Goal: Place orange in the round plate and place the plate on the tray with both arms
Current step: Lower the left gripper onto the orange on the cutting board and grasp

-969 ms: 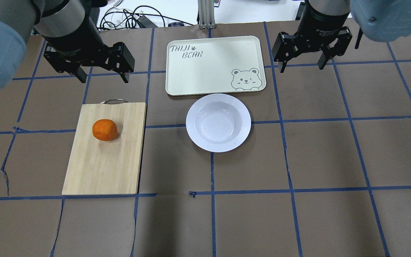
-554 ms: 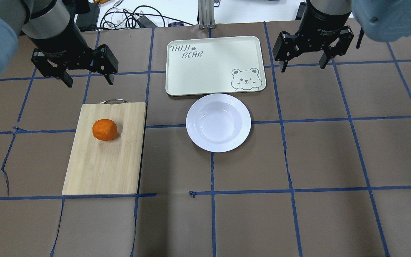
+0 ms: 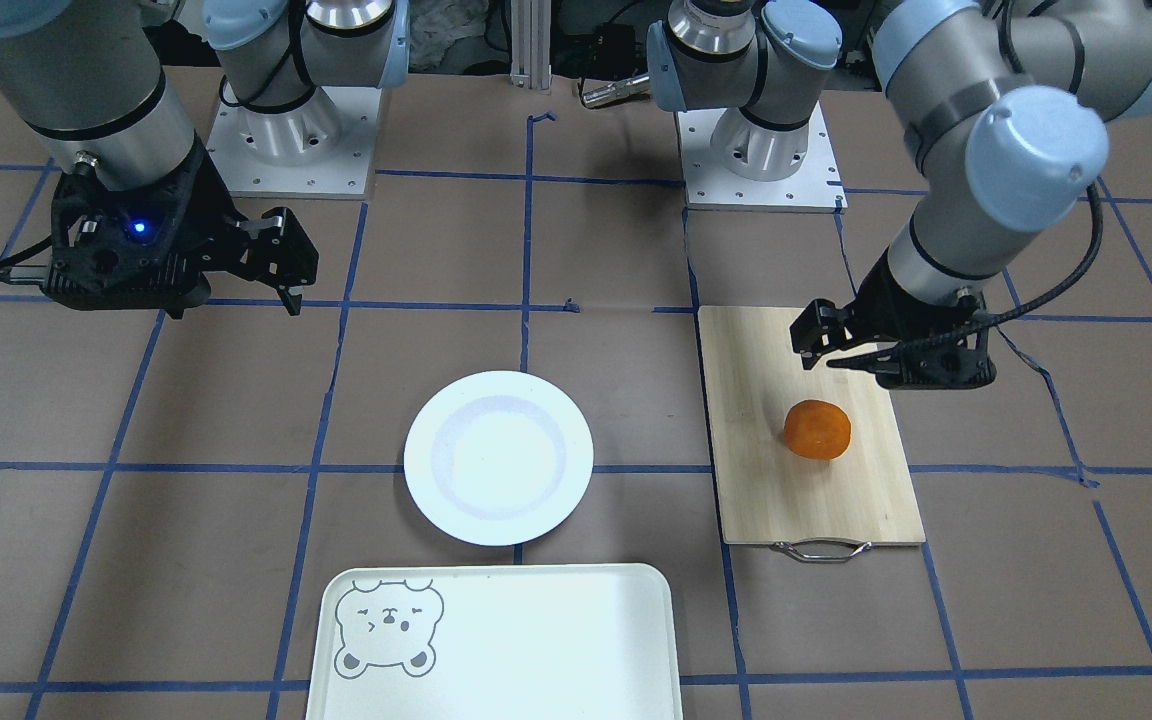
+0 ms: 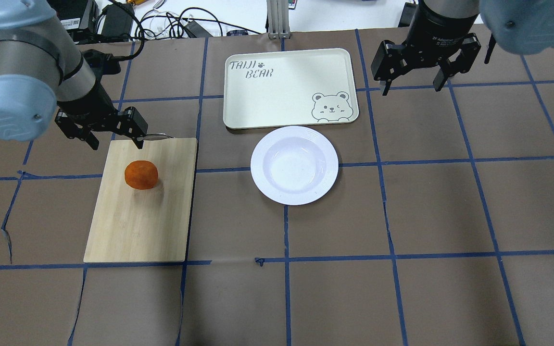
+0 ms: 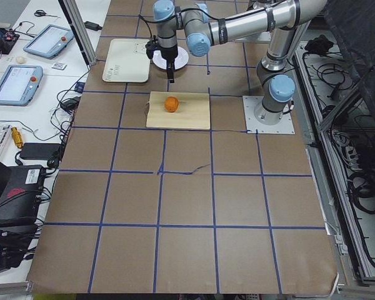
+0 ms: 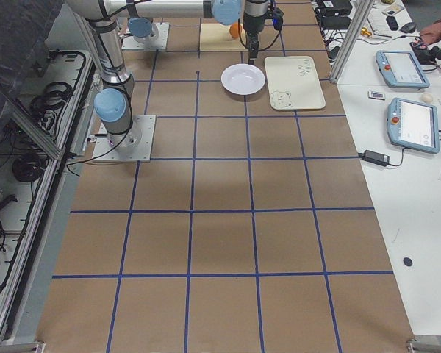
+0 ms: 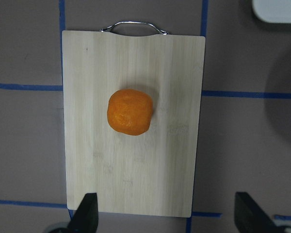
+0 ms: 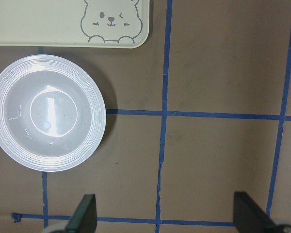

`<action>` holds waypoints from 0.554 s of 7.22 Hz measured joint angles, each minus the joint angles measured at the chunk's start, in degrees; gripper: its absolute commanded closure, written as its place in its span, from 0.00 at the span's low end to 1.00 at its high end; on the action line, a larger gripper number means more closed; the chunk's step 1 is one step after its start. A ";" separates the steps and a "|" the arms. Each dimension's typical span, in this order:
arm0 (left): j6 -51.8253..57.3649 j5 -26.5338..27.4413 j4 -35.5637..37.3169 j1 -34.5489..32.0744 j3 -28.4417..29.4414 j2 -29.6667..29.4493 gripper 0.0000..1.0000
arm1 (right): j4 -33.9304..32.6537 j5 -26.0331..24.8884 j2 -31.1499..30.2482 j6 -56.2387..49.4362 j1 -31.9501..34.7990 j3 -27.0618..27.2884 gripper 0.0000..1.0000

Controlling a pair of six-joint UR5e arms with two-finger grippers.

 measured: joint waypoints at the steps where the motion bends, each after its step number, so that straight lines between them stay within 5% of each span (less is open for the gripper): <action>1: 1.14 0.02 4.81 0.17 -2.31 -3.08 0.00 | 0.05 0.05 -0.06 -0.59 -0.11 0.06 0.00; 4: 5.92 0.12 11.16 0.24 -4.27 -10.02 0.00 | 0.07 0.16 -0.15 -0.58 -0.10 0.87 0.00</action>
